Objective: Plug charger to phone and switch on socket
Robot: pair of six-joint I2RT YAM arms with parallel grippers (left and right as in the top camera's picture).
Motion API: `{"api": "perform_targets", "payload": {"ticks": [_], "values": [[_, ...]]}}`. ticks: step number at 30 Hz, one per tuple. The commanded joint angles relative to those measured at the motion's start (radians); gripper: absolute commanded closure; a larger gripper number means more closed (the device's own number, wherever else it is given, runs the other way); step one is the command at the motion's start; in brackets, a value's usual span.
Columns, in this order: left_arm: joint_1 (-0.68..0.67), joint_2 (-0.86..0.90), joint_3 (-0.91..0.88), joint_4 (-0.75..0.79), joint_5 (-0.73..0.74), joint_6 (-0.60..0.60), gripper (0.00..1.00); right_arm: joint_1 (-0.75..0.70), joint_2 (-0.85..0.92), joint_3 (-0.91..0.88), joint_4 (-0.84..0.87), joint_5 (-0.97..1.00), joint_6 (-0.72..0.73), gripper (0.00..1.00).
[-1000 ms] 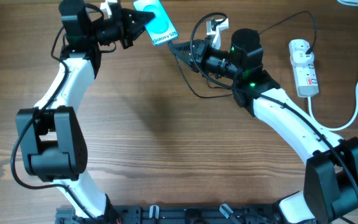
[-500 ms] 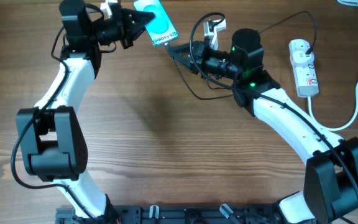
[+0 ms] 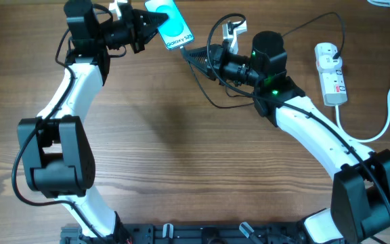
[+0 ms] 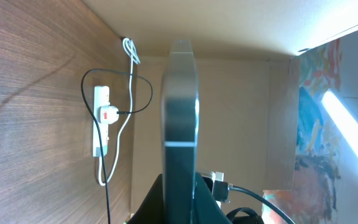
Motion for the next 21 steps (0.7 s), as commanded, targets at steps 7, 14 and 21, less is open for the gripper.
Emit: {"api": "perform_targets", "payload": {"ticks": [7,14,21], "values": [[0.002,-0.007,0.006,0.011,0.036,0.006,0.96,0.001,0.0,-0.003,0.004,0.068,0.012,0.96],[0.002,-0.007,0.006,0.01,0.036,0.032,0.96,0.001,0.0,-0.003,0.034,0.052,0.039,0.96],[0.002,-0.007,0.006,0.01,0.039,0.031,0.96,0.002,0.0,-0.003,0.024,0.052,0.037,0.96]]}}
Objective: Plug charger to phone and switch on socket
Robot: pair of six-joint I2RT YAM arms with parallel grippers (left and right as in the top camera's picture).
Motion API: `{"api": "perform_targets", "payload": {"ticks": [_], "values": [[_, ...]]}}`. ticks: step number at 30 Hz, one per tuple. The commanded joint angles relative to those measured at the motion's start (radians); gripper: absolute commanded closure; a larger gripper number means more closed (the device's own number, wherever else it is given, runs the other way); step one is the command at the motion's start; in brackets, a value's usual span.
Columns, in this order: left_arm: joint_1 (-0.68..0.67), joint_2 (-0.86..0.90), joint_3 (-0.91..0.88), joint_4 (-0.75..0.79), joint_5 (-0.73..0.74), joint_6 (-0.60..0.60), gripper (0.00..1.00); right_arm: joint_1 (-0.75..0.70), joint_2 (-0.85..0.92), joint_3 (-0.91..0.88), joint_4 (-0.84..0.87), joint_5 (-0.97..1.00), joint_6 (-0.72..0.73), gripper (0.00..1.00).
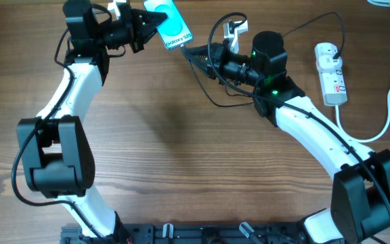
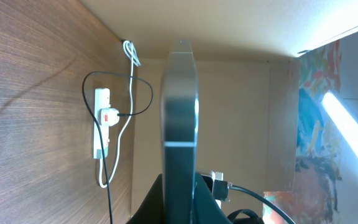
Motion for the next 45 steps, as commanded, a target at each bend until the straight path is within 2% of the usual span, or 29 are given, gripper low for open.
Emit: {"api": "perform_targets", "payload": {"ticks": [1,4,11,19,45], "values": [[-0.002,-0.007,0.006,0.01,0.043,0.027,0.96,0.002,0.0,-0.003,0.005,0.03,0.01,0.96],[-0.002,-0.007,0.006,0.01,0.043,0.027,0.96,0.002,0.002,-0.003,-0.05,0.037,-0.016,0.96],[-0.002,-0.007,0.006,0.01,0.039,0.028,0.96,0.002,0.013,-0.003,0.02,-0.022,0.02,0.96],[-0.001,-0.007,0.006,0.011,0.028,0.028,0.96,0.002,0.013,-0.003,0.016,-0.081,0.01,0.96],[0.001,-0.007,0.006,0.011,0.047,0.028,0.96,0.002,0.013,-0.003,-0.01,0.033,0.039,0.96]]}}
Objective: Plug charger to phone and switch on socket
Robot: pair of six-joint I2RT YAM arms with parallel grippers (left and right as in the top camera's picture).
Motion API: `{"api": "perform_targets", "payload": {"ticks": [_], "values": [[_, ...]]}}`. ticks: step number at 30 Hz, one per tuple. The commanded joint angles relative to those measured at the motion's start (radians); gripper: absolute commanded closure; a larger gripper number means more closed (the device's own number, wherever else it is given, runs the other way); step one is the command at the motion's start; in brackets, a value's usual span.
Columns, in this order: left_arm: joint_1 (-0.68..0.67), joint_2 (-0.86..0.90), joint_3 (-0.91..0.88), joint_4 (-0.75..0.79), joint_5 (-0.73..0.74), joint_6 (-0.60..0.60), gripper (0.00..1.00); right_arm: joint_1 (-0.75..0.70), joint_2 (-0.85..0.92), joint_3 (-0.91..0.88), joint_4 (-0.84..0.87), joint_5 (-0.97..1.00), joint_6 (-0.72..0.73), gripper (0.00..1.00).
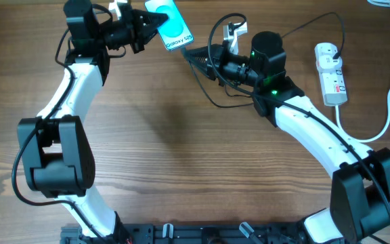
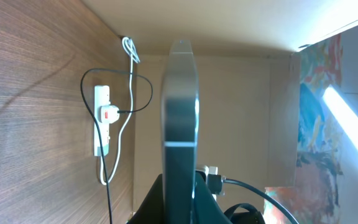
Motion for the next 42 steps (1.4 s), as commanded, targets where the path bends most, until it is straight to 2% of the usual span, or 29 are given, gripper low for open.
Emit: {"api": "perform_targets", "payload": {"ticks": [1,23,26,28,33,36,38,40,42], "values": [[0.002,-0.009,0.006,0.008,0.032,0.016,0.96,0.002,0.005,-0.002,0.003,0.035,0.012,0.96],[0.02,-0.009,0.006,0.007,0.028,0.042,0.96,0.002,0.005,-0.002,0.043,-0.092,0.009,0.96],[0.046,-0.01,0.006,0.008,0.135,0.043,0.96,0.002,-0.011,-0.002,0.031,-0.189,-0.118,0.96],[0.072,-0.01,0.006,0.007,0.179,0.042,0.96,0.002,-0.042,-0.002,-0.02,-0.221,-0.122,0.96],[0.078,-0.095,-0.074,-0.039,0.217,0.043,0.96,0.002,-0.192,-0.002,-0.296,-0.246,-0.237,0.96],[0.077,-0.243,-0.269,-0.039,0.134,0.043,0.96,0.002,-0.254,-0.002,-0.404,-0.296,-0.285,0.96],[0.077,-0.334,-0.388,-0.039,0.056,0.042,0.96,0.002,-0.294,-0.002,-0.565,-0.303,-0.367,0.96],[0.072,-0.384,-0.434,-0.039,0.032,0.042,0.96,0.003,-0.329,-0.002,-0.7,-0.299,-0.436,0.96],[0.054,-0.42,-0.444,-0.038,0.029,0.043,0.96,0.003,-0.371,-0.002,-0.765,-0.296,-0.467,0.96]]}}
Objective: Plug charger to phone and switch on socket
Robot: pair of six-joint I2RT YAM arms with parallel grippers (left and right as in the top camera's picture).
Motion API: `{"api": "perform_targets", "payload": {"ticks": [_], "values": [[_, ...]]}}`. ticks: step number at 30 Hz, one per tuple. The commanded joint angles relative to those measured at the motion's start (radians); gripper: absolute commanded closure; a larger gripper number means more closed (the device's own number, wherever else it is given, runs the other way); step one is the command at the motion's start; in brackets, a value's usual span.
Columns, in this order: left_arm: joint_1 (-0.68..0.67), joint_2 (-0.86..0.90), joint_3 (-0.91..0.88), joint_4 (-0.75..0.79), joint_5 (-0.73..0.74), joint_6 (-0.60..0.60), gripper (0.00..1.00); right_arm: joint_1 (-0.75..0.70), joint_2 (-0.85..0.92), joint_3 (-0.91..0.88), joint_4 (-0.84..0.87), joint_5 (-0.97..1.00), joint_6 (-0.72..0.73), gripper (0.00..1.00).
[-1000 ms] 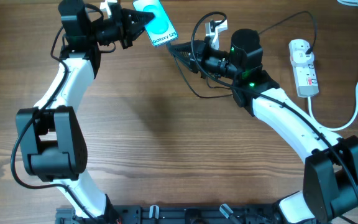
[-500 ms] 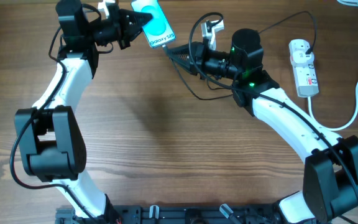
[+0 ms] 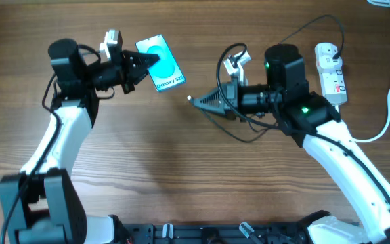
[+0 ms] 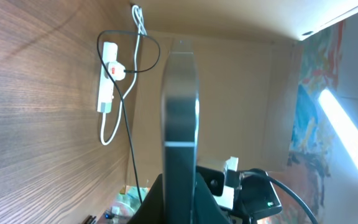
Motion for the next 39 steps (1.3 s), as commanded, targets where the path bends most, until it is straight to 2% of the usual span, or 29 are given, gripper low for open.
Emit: {"api": "perform_targets", "payload": {"ticks": [1,6,11,15,24,26,32,39], "values": [[-0.039,-0.079,-0.015,0.008,-0.058,0.016,0.96,0.003,-0.079,0.002,-0.031,-0.017,-0.098,0.96],[-0.121,-0.084,-0.015,0.012,-0.149,0.016,0.96,0.06,-0.082,0.002,-0.084,0.093,-0.117,0.95],[-0.128,-0.084,-0.015,0.012,-0.178,0.016,0.96,0.086,-0.081,0.002,-0.081,0.255,-0.085,0.96],[-0.068,-0.084,-0.015,0.011,-0.134,0.015,0.96,0.08,-0.059,0.002,0.038,0.259,-0.061,0.96],[-0.058,-0.084,-0.015,0.024,-0.121,0.007,0.96,0.08,0.03,0.002,0.149,0.214,-0.008,0.96],[-0.057,-0.084,-0.015,0.062,-0.121,-0.003,0.96,0.08,0.034,0.002,0.175,0.214,0.014,0.96],[-0.004,-0.084,-0.015,0.244,-0.105,-0.141,0.96,0.08,0.036,0.002,0.344,0.19,0.083,0.96],[0.001,-0.084,-0.015,0.357,-0.093,-0.225,0.96,0.08,0.051,0.002,0.357,0.159,0.068,0.96]]}}
